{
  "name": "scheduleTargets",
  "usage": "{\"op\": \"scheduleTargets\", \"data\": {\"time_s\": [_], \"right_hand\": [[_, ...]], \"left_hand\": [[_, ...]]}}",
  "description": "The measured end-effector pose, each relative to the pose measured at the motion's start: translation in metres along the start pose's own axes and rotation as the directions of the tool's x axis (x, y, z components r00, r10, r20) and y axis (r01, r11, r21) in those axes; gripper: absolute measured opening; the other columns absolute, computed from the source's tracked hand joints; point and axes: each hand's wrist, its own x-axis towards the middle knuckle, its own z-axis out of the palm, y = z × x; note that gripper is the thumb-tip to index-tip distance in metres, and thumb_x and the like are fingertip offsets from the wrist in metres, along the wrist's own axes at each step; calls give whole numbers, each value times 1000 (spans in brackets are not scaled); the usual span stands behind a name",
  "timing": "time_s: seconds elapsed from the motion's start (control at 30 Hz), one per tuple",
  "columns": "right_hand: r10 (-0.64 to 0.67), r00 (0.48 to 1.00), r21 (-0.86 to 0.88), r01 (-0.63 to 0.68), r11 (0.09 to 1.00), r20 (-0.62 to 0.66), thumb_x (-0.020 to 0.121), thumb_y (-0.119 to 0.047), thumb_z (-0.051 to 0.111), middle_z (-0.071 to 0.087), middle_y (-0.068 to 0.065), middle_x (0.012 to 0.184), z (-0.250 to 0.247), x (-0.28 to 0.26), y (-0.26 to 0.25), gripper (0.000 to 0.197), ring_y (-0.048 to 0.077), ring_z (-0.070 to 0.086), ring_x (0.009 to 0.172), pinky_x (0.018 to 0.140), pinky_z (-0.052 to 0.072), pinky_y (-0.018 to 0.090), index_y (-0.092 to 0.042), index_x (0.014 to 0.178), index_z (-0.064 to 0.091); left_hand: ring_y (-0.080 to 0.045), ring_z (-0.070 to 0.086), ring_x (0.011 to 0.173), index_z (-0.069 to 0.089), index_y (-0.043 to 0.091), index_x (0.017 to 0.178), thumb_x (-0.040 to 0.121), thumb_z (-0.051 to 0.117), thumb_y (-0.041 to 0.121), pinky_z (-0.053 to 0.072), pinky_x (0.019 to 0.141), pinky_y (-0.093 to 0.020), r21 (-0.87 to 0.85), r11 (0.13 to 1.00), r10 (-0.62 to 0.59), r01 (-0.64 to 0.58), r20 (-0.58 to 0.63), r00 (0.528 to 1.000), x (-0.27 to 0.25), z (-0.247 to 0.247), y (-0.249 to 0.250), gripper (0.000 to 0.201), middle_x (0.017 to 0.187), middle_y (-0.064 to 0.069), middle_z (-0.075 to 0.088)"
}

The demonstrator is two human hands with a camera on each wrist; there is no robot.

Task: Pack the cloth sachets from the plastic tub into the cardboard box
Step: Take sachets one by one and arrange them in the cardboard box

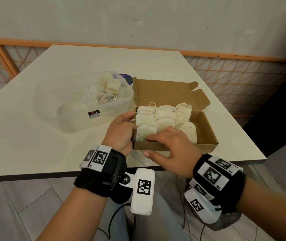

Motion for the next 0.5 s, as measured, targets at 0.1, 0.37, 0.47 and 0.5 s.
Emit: {"op": "scheduleTargets", "data": {"time_s": [0.1,0.37,0.47,0.5], "right_hand": [[152,987,189,-140,972,-50,82,-57,53,61,-13,113,-24,2,-2,43,6,50,105,95,42,32,-32,116,60],[686,717,527,-539,657,-123,93,-13,49,44,-4,138,-53,-13,70,49,14,38,129,108,34,37,-23,139,38],[678,729,470,-567,676,-95,89,3,41,43,1,142,-35,-19,75,56,19,40,129,110,32,37,-19,141,37],[670,736,444,-570,691,-99,88,5,39,40,3,145,-32,-19,74,59,20,37,132,112,29,38,-19,142,36]], "left_hand": [[-18,62,85,58,9,105,85,42,-16,53,63,-24,123,992,45,-38,-55,998,-4,2,7,36,102,-6,64],[0,51,63,58,29,87,88,59,11,40,54,-8,668,618,438,-415,145,887,-12,1,78,18,94,11,57],[-8,54,71,59,25,84,89,58,11,42,62,-17,743,574,388,-344,122,913,2,-2,117,16,89,4,59],[-10,56,76,58,26,82,90,57,12,42,66,-21,767,566,352,-301,104,930,7,-3,131,16,91,2,60]]}}
